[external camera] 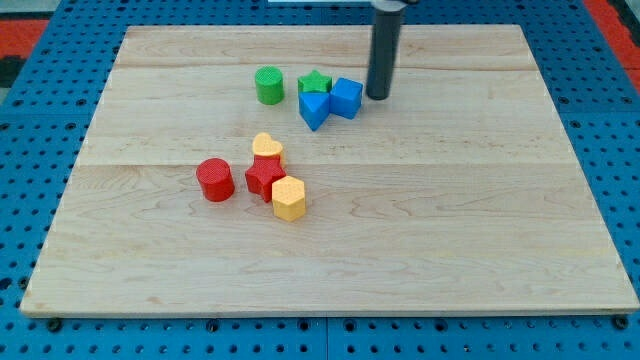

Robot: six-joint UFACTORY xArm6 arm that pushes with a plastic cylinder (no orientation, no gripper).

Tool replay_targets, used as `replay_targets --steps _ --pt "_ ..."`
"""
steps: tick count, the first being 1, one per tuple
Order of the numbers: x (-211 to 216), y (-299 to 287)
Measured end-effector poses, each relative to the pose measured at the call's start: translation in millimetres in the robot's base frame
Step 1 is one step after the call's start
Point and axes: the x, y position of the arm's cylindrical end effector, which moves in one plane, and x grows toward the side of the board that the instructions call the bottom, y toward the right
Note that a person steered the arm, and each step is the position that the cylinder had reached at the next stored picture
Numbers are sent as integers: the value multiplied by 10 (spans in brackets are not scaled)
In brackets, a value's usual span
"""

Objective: Point your arm to the green star

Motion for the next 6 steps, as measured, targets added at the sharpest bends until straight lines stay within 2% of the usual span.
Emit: replay_targets --steps 2,3,4,5,6 --pt "313 -622" --pt "313 -603" --pt "532 -295" --pt "1115 -701" --pt "905 -464"
